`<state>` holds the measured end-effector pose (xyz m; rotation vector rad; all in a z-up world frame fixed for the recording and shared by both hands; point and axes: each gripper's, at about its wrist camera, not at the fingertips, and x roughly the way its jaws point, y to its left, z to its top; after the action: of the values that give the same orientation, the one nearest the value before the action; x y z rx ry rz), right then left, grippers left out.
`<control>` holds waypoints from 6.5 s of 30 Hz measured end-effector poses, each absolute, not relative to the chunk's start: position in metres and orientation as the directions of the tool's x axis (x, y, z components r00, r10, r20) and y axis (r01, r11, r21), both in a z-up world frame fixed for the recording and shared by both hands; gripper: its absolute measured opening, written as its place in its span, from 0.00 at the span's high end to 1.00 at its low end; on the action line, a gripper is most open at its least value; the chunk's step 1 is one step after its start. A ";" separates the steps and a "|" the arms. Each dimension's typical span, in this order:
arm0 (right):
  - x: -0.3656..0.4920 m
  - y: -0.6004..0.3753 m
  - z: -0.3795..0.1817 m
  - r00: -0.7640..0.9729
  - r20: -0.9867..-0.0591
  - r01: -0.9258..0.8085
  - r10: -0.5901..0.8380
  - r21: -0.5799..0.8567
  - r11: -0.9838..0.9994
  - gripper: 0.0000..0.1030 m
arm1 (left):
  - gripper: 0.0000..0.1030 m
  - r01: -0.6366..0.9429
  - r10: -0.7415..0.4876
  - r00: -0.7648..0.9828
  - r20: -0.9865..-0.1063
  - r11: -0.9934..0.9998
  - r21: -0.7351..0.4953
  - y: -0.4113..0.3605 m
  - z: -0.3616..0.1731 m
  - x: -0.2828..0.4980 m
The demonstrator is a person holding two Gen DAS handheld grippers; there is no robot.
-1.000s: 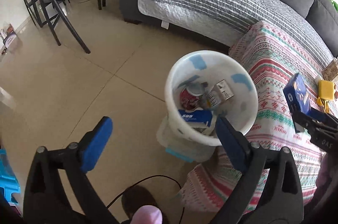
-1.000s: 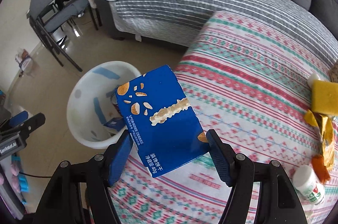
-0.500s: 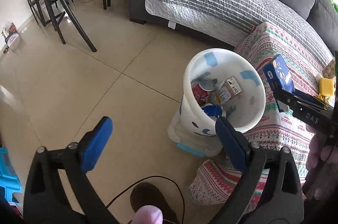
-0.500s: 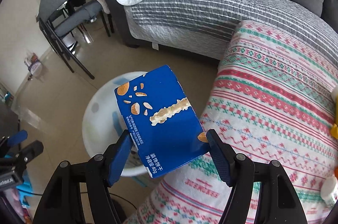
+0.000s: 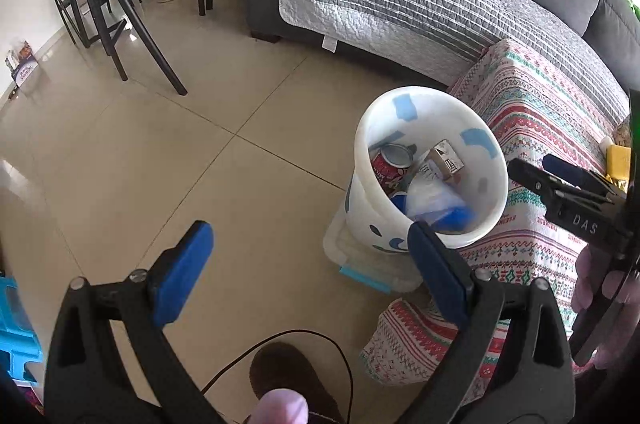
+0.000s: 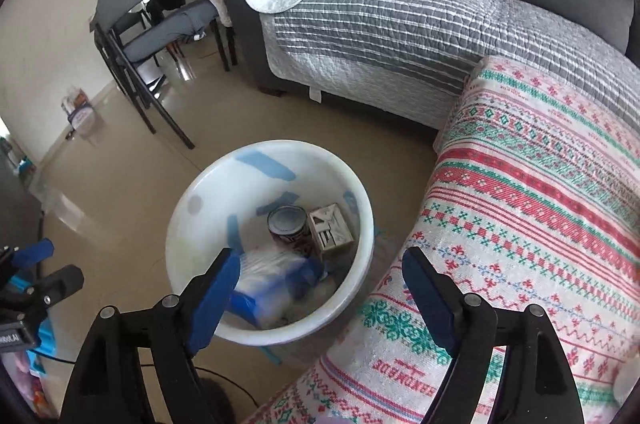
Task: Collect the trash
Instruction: 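Open the left gripper to drop the can in the wastebasket while the right drops the box, then move both grippers back over the trash on the table, then grasp the white AD milk bottle with the right gripper while the left grasps the orange peel, then carry the orange peel with the left gripper to the wastebasket while the right carries the bottle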
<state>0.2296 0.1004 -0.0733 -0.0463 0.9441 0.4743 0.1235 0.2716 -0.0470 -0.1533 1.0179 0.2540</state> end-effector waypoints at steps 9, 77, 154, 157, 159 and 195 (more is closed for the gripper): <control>0.217 0.071 -0.058 0.525 -0.789 -0.397 0.318 0.103 0.912 0.17 | 0.05 -0.262 0.111 0.511 -0.852 0.965 -0.031 0.258 -0.043 0.124; 0.155 -0.221 -0.021 0.470 -0.875 -0.055 0.118 0.105 0.993 0.61 | 0.05 0.048 -0.061 0.518 -0.853 0.998 -0.042 0.067 -0.027 0.156; 0.186 -0.213 -0.031 0.437 -0.891 -0.056 0.125 0.112 0.992 0.61 | 0.84 0.149 -0.194 0.514 -0.836 0.979 -0.136 -0.001 -0.031 0.183; 0.189 -0.198 -0.031 0.435 -0.890 -0.077 0.135 0.113 0.991 0.61 | 0.84 0.119 -0.175 0.521 -0.835 0.984 -0.133 0.018 -0.029 0.182; 0.189 -0.187 -0.031 0.434 -0.890 -0.090 0.141 0.113 0.989 0.61 | 0.84 0.100 -0.163 0.525 -0.835 0.986 -0.130 0.030 -0.028 0.181; 0.206 -0.041 -0.052 0.403 -0.889 -0.296 0.215 0.095 0.950 0.61 | 0.28 -0.216 0.146 0.554 -0.819 0.976 0.029 0.197 -0.043 0.164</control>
<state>0.2063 -0.0412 -0.0524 -0.0817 1.1100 0.3230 0.1640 0.1966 -0.0426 -0.0784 0.9601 0.2143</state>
